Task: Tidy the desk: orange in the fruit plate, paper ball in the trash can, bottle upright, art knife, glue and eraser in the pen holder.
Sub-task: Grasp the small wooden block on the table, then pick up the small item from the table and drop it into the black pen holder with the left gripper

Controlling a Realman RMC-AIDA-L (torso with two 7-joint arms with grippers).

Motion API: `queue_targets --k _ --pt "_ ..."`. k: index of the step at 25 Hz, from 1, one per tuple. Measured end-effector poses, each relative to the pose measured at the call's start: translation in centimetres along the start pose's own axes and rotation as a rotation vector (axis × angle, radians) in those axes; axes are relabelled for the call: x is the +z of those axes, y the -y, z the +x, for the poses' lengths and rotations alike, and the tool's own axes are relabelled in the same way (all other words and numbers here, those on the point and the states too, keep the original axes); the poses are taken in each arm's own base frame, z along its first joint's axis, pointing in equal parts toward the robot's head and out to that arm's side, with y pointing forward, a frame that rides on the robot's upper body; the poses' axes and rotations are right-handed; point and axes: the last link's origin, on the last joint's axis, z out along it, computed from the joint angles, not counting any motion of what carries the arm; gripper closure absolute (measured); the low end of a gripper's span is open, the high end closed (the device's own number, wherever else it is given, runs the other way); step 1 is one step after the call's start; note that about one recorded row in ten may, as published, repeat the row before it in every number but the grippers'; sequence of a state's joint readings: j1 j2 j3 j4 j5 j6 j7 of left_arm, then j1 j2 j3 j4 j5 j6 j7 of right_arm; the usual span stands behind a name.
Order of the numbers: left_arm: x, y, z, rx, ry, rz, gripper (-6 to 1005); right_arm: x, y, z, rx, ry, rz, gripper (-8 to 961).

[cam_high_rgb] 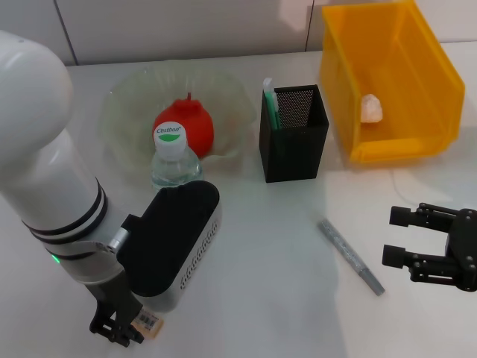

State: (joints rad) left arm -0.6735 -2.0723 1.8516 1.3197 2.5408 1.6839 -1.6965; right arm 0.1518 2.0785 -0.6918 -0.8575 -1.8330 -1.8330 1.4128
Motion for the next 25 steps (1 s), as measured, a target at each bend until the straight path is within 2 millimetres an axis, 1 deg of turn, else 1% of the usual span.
queue_targets --k 6,17,25 --pt "0.15 0.06 0.2 0.012 0.005 -0.001 553 0.0 0.0 0.02 0.0 -0.001 0.0 178" --pt "0.42 0.3 0.33 0.026 0.014 -0.008 558 0.08 0.09 -0.03 -0.001 -0.003 0.002 178" --pt "0.82 0.28 0.29 0.042 0.02 -0.016 665 0.2 0.15 0.18 0.01 -0.003 0.004 178"
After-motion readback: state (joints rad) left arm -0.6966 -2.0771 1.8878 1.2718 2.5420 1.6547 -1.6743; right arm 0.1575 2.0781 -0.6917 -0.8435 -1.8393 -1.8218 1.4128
